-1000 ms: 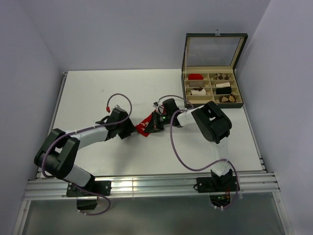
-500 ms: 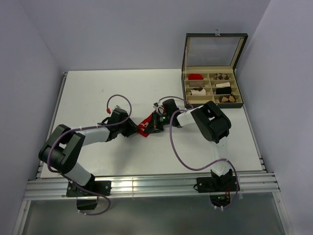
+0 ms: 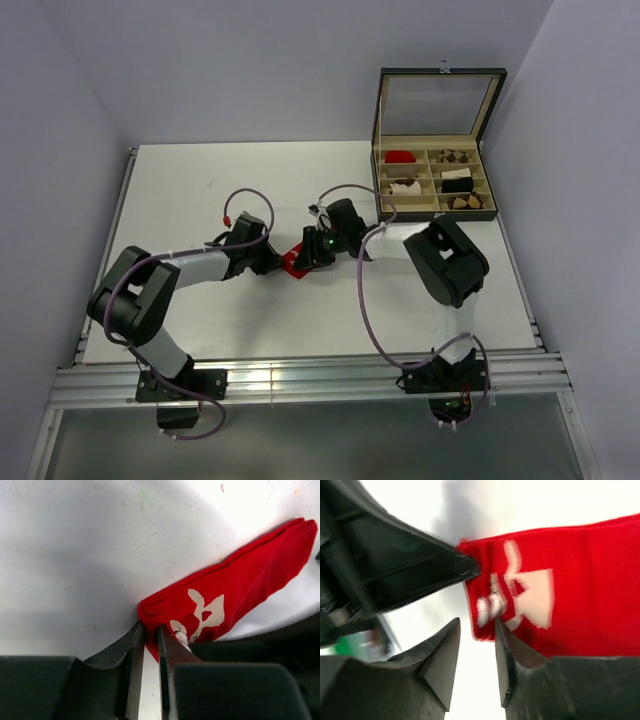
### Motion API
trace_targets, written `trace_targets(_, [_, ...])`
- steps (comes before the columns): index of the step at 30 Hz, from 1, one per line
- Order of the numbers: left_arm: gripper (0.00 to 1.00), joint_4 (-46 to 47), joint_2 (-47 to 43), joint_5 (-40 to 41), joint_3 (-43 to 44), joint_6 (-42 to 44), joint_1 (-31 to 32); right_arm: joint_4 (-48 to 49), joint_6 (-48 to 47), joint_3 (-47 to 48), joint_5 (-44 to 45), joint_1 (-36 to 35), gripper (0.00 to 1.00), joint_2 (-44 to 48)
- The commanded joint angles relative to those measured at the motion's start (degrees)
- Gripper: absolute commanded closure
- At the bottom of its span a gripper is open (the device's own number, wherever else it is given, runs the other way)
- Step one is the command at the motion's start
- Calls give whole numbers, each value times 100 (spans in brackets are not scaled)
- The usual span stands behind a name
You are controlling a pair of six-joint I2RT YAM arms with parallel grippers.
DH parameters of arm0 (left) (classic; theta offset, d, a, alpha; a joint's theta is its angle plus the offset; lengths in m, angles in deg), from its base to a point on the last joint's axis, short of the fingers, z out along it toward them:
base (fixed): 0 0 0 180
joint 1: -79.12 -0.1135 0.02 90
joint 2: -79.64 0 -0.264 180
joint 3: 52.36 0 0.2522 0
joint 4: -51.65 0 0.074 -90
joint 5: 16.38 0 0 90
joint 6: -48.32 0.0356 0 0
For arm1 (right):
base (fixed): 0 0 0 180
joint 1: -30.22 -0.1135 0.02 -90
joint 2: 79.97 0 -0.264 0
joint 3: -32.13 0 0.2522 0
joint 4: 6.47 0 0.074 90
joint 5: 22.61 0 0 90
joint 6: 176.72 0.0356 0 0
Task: Roll the socks
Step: Roll the sock at the center of the board.
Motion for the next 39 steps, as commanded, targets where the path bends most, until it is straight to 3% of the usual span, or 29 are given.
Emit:
trace_targets(1, [80,-955,244,167,286,503,-23,-569,-1326,-176,1612,-418,58,931])
trace_targets(6, [80,-1263,376,167,630,749,-32,-201,-2380,-563,3633,-1165,57,1679])
trace_targets(10, [80,-1378,402,158,770,846,-23,168,-2848,-704,4146,-1753,57,1742])
trace_targets(25, [80,-1404,385,62,832,908,-23,300,-3315,-344,4376,-2168,60,898])
trace_targets(34, [77,-1334,297,18,797,794,-23,-120,-3376,-142,4893,-2247,62,459])
trace_targets(37, [74,-1246,236,-52,745,688,-23,-393,-3377,-98,5219,-2274,67,353])
trace_targets(39, [70,-1211,130,-53,709,583,-23,-490,-3333,-115,5351,-2291,76,309])
